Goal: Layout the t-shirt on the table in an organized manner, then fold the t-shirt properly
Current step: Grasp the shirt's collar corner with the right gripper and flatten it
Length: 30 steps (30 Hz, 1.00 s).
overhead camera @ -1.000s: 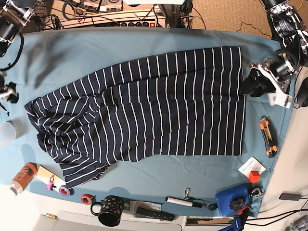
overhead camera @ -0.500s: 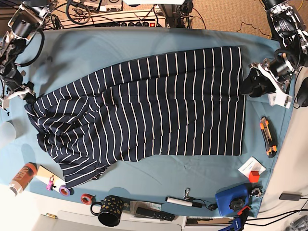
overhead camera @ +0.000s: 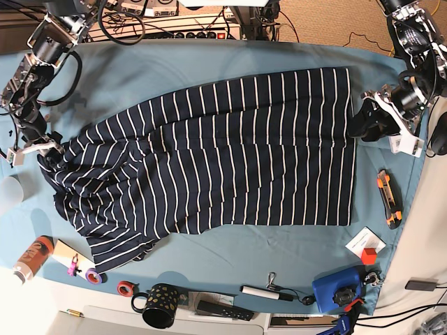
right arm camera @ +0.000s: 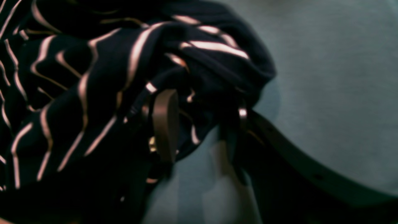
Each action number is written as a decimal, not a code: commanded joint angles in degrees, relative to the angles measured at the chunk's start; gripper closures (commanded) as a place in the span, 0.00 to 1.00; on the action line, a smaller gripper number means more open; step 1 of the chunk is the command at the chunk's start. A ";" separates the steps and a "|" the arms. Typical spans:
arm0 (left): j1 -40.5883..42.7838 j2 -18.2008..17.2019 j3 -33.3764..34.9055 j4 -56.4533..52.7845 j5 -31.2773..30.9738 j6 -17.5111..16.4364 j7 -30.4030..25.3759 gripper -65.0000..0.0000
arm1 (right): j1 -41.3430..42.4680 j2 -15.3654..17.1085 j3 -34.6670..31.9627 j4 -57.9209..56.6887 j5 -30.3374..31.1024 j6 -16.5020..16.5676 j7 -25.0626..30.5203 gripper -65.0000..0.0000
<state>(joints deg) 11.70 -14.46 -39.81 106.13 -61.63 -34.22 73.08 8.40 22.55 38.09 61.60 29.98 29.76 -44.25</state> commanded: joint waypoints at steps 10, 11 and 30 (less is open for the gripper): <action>-0.42 -0.81 -0.17 0.90 -2.69 -0.37 -1.11 0.63 | 0.96 0.31 0.24 0.92 -6.08 -1.03 3.32 1.00; -0.44 -0.81 -0.17 0.90 -2.75 -0.39 -1.09 0.63 | 0.96 0.33 0.24 0.92 -6.05 -1.09 3.26 1.00; -0.42 -0.79 -0.17 0.90 -2.82 -0.37 -1.16 0.63 | -10.25 4.17 11.69 9.70 6.69 3.04 -14.36 1.00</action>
<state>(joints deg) 11.70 -14.46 -39.81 106.13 -62.70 -34.24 73.06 -2.24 24.95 49.43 70.28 36.16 32.64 -59.70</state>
